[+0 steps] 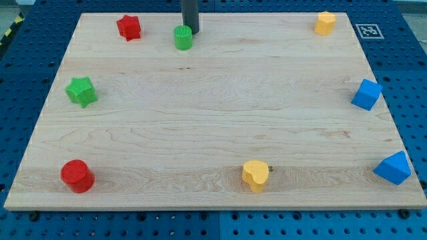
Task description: Place a green circle at the center of the board
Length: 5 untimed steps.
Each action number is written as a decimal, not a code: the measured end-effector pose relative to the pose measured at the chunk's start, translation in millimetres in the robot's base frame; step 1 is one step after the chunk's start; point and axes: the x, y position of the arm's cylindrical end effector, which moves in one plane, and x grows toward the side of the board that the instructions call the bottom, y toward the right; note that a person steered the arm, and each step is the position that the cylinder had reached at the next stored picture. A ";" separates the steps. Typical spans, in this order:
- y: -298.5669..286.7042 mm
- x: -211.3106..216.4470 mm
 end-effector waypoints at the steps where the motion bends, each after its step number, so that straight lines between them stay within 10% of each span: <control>1: 0.0 0.0; 5: -41.9 23.0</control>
